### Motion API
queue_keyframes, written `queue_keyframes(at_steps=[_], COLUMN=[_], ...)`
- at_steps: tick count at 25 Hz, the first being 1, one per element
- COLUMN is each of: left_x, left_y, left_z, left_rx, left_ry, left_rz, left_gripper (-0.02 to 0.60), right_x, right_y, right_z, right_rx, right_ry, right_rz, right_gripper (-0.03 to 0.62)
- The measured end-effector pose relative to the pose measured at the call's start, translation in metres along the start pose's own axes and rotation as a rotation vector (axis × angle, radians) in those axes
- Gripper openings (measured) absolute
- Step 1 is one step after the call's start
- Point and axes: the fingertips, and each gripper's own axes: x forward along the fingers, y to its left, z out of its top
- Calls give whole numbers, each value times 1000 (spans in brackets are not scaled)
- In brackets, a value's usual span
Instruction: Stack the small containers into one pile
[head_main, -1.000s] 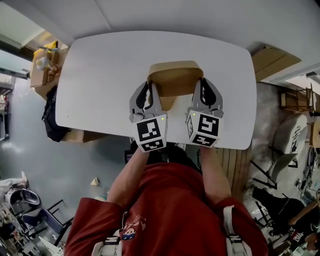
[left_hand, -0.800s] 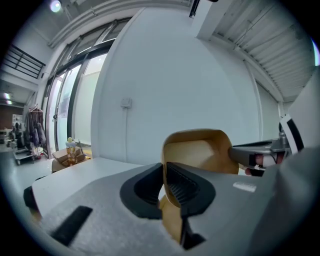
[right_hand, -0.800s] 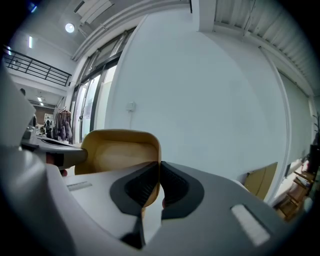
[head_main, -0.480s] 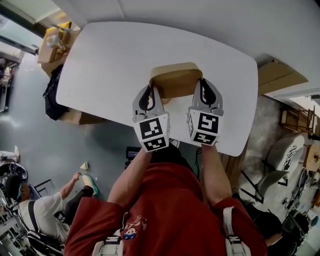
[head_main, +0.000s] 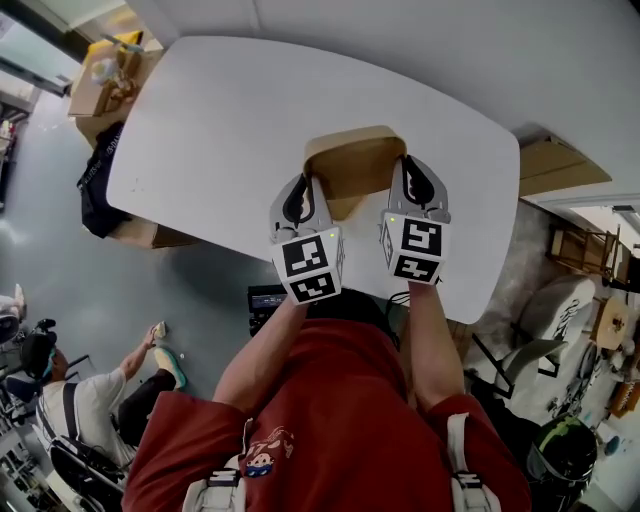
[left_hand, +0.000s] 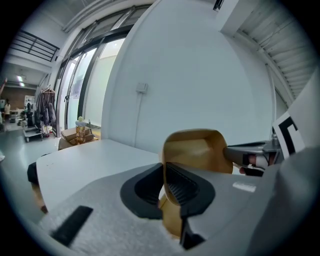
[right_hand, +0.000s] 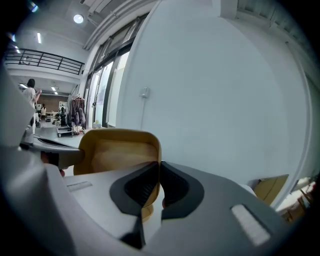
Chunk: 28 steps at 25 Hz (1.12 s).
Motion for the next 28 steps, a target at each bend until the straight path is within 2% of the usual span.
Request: queue_keyframes(at_steps=[6, 17, 28], left_x=[7, 5, -8], left_y=[-3, 2, -5], left_z=[-19, -70, -109], left_rx=[-86, -301, -473], left_ry=[73, 178, 244], left_rz=[63, 214, 303], left_gripper=[21, 17, 17], right_x=[21, 61, 73], right_y=[-3, 17, 33], right_z=[-12, -44, -73], right_rx=[-45, -148, -258], right_ry=[75, 203, 294], right_rz=[111, 334, 476], right_gripper=[18, 18, 20])
